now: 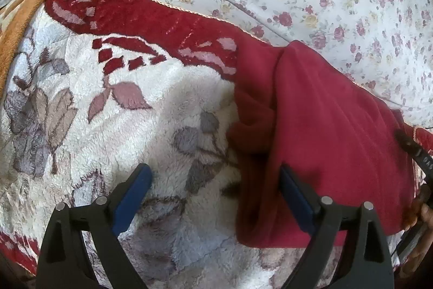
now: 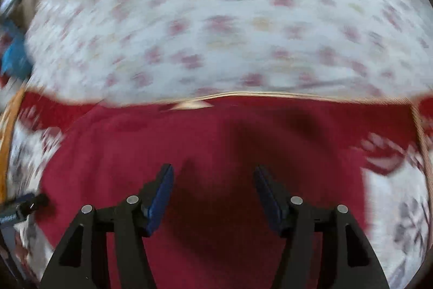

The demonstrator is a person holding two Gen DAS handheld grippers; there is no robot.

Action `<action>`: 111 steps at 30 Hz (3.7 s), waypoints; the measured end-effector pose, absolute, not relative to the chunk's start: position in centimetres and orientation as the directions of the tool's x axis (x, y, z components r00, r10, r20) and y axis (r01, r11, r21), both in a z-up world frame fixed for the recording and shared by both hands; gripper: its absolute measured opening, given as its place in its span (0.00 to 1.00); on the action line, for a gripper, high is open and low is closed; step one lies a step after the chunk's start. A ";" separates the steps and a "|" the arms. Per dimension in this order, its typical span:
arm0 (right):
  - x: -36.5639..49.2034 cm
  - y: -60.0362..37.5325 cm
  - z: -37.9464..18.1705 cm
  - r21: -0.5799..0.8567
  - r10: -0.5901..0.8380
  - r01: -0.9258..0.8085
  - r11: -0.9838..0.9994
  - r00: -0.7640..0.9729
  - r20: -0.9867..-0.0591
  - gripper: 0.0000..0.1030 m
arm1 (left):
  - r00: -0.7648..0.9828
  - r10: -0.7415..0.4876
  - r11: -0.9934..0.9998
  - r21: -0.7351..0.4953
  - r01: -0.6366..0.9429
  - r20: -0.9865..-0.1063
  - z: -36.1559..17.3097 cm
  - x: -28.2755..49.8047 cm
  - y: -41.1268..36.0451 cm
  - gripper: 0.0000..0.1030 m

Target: Fold small clothes

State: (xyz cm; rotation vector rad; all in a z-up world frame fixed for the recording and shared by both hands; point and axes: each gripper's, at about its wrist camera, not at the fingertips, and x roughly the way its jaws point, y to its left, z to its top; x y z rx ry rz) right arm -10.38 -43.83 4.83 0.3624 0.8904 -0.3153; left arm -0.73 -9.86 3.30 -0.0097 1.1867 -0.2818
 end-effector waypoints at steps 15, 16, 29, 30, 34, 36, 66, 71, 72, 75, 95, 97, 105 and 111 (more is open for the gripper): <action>-10.4 -44.8 5.3 0.195 -0.124 0.451 0.871 0.585 -0.802 0.73 | 0.375 -0.190 0.972 -0.118 0.205 -0.907 2.9 -0.7 -10.3 0.95; -10.1 -45.0 5.1 0.195 -0.125 0.461 0.866 0.577 -0.807 0.73 | 0.373 -0.190 0.972 -0.119 0.204 -0.908 2.9 -0.7 -10.3 0.95; -8.3 -45.8 1.9 0.103 -0.201 0.516 0.850 0.499 -0.843 0.73 | 0.430 -0.202 0.973 -0.129 0.192 -0.880 5.1 -1.2 -9.9 0.95; -8.5 -45.4 2.3 0.092 -0.209 0.513 0.853 0.499 -0.841 0.73 | 0.439 -0.203 0.973 -0.129 0.193 -0.875 5.3 -1.3 -9.9 0.95; -9.2 -43.5 4.3 0.143 -0.150 0.461 0.876 0.542 -0.827 0.74 | 0.462 -0.214 0.970 -0.132 0.204 -0.861 6.0 -1.7 -10.2 0.95; -9.0 -41.9 5.2 0.158 -0.111 0.409 0.899 0.561 -0.820 0.74 | 0.475 -0.220 0.968 -0.130 0.216 -0.852 6.4 -2.0 -10.5 0.95; 6.7 -25.4 3.3 0.393 0.316 0.096 0.915 0.436 -0.842 0.84 | 0.414 -0.236 0.957 -0.136 0.257 -0.879 5.3 -1.7 -10.8 0.95; 9.5 -23.3 1.9 0.324 0.277 0.083 0.943 0.349 -0.896 0.97 | 0.388 -0.247 0.956 -0.158 0.248 -0.888 4.6 -1.3 -10.5 0.95; 10.0 -23.0 1.6 0.295 0.254 0.079 0.952 0.333 -0.908 0.98 | 0.387 -0.246 0.956 -0.158 0.246 -0.889 4.5 -1.3 -10.5 0.95; 10.8 -21.6 1.0 0.213 0.182 0.060 0.975 0.326 -0.928 1.00 | 0.387 -0.249 0.956 -0.162 0.245 -0.888 4.4 -1.2 -10.8 0.95; 5.6 -28.4 4.9 0.390 0.334 0.042 0.920 0.440 -0.834 0.21 | 0.406 -0.403 0.891 -0.252 0.377 -0.820 5.8 -1.7 -15.1 0.30; 5.5 -28.6 5.2 0.389 0.331 0.046 0.920 0.439 -0.835 0.21 | 0.416 -0.399 0.891 -0.238 0.388 -0.817 6.0 -2.0 -15.4 0.27; 5.0 -28.9 5.6 0.367 0.315 0.045 0.929 0.422 -0.850 0.22 | 0.422 -0.408 0.887 -0.242 0.394 -0.810 7.0 -3.2 -14.9 0.20; 6.1 -28.7 6.0 0.418 0.343 0.110 0.902 0.406 -0.847 0.82 | 0.396 -0.459 0.873 -0.321 0.367 -0.795 6.9 -3.3 -13.7 0.15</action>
